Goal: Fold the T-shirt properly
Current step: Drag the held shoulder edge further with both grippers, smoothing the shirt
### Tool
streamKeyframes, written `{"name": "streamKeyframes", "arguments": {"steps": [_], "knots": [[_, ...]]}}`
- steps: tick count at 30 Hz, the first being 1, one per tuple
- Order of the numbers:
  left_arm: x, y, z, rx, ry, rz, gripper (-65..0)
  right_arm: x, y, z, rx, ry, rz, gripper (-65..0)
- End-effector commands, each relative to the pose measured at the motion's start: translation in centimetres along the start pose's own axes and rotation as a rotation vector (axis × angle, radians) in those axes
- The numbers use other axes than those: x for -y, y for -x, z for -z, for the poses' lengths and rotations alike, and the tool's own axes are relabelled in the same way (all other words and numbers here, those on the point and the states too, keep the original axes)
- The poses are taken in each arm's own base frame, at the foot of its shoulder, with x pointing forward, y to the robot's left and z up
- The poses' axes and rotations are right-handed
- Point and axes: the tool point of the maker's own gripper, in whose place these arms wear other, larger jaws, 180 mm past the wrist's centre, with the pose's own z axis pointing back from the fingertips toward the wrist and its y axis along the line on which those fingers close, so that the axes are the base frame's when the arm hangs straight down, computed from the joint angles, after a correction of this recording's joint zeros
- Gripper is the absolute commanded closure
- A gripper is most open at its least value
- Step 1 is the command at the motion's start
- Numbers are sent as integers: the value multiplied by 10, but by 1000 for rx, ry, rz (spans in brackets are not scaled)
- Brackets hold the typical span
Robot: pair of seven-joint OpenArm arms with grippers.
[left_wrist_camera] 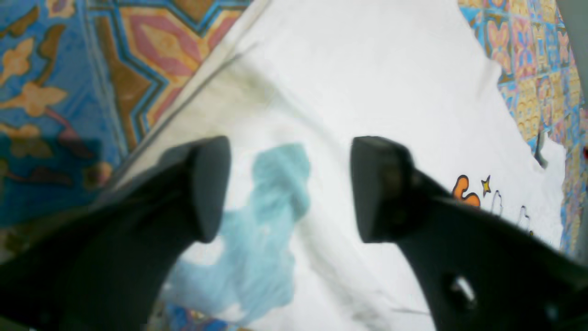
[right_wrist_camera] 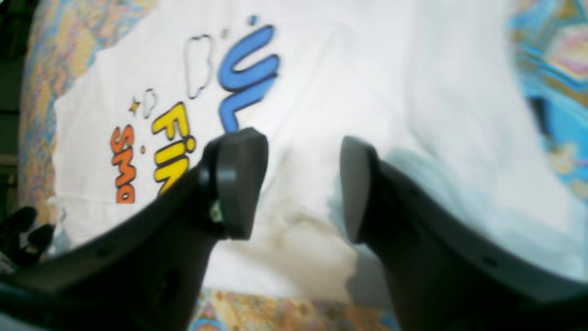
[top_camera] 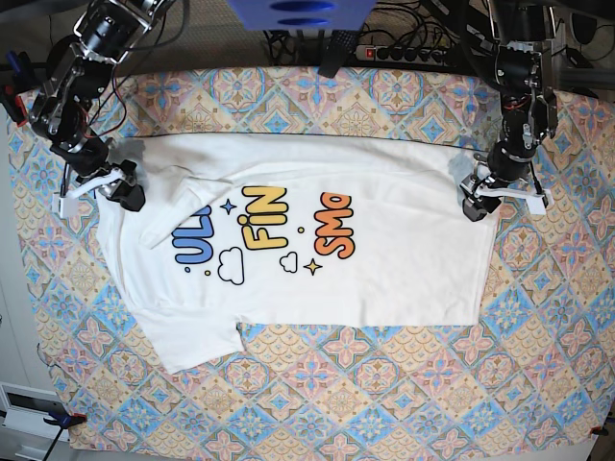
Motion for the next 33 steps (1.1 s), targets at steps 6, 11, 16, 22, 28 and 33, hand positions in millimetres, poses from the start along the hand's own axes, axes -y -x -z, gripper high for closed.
{"name": "streamKeyframes", "arguments": {"steps": [6,11,16,22,28,33], "knots": [[-4,-4,-42,41,33,-15,-462,9,-16,-47,79,67,-94,-281],[-20,15,-55,-3,1,-18,-442,15,5,-68,29,108,-126,-281],[-39,26,-49,-31,-47,-48,-443,21,17,-73,5,120,-114,-281],[-47,36,-30,-64,-70,-76,-443,24,25,-72,-10,122,-90,-281],[-43,42,-15,-90,-66,-84,-388,42,51,-66,-59,133,6,-281],[-34,54,-4,-132,-54,-72,-50,70,61,-72,-36,184,126,-284]]}}
